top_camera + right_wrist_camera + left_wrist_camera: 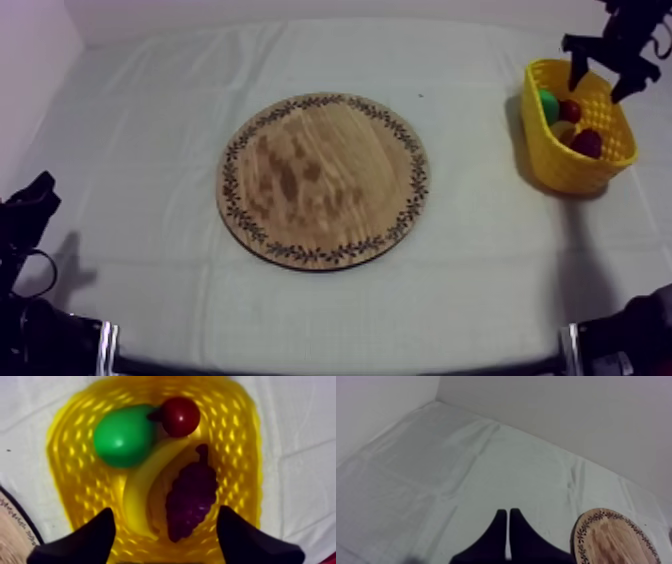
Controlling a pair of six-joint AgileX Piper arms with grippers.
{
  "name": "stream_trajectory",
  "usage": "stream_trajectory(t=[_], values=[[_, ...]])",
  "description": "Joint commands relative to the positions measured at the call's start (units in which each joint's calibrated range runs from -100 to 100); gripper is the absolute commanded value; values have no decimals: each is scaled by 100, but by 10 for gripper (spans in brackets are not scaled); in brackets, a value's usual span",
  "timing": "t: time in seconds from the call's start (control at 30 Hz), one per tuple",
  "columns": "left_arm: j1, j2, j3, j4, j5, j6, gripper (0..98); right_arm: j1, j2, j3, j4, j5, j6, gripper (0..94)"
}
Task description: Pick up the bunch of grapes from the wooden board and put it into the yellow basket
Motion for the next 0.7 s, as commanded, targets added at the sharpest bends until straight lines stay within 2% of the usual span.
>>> stream_trajectory(t=[0.0,0.23,0.4,0.5,0.67], values=[[2,2,-4,1,-1,0,0,2,-727,433,-28,-436,52,513],[2,2,-4,1,-1,0,0,-89,-2603,2364,-130,-2184,129,448],[2,2,-4,1,-1,0,0,-228,-3966,3808,-259,-3275,175,339],[2,2,-4,1,-1,0,0,-323,-4752,4459,-395,-3620,281,280],[2,2,-4,1,-1,0,0,-401,-6007,5286,-807,-3842,727,180]])
